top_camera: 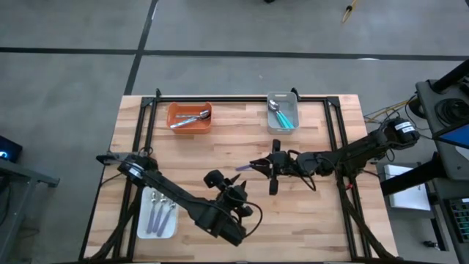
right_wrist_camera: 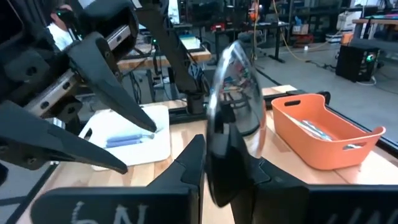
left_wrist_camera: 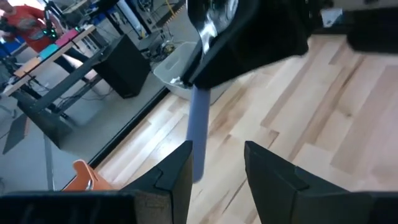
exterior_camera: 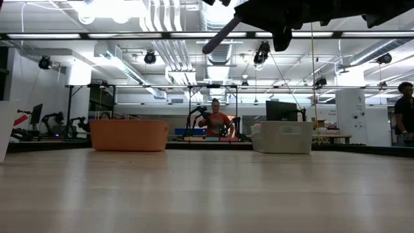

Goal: Sort silverware by color (type)
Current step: Put the purple spoon into the white bin

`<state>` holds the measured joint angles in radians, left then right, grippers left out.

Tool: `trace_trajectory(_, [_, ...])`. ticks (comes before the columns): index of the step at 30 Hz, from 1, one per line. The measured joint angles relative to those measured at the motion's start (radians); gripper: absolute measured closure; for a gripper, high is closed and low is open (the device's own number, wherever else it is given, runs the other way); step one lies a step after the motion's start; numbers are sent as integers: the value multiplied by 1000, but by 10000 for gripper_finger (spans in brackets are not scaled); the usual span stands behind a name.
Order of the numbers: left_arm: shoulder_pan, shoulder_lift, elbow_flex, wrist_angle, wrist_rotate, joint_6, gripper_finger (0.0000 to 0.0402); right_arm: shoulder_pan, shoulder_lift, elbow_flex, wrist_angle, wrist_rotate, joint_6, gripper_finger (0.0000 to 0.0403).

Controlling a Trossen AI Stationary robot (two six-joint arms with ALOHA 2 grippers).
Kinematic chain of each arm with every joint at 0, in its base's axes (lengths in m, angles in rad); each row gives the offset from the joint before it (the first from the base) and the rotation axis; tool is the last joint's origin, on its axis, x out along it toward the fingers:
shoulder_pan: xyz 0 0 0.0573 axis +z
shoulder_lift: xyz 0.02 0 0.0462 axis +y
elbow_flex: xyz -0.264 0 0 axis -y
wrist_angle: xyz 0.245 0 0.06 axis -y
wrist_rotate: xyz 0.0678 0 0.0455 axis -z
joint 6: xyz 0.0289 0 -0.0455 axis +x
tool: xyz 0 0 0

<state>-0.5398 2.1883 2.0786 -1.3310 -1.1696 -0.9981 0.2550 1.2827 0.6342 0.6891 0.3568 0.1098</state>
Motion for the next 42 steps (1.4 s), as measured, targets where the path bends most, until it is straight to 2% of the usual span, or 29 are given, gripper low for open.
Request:
trace_trajectory(7, [2, 10, -25, -2, -25, -4, 276, 2, 11, 0, 29, -1, 80, 372])
trace_trajectory(16, [26, 10, -59, 12, -154, -58, 276, 8, 51, 0, 98, 0, 128, 372])
trace_trajectory(29, [55, 10, -67, 25, -123, -32, 277, 13, 75, 0, 132, 2, 126, 371])
trace_trajectory(34, [56, 10, -76, 51, -43, -32, 277, 13, 75, 0, 134, -5, 126, 371])
trace_trajectory(42, [76, 10, -112, 85, -44, -32, 277, 13, 75, 0, 141, -22, 126, 371])
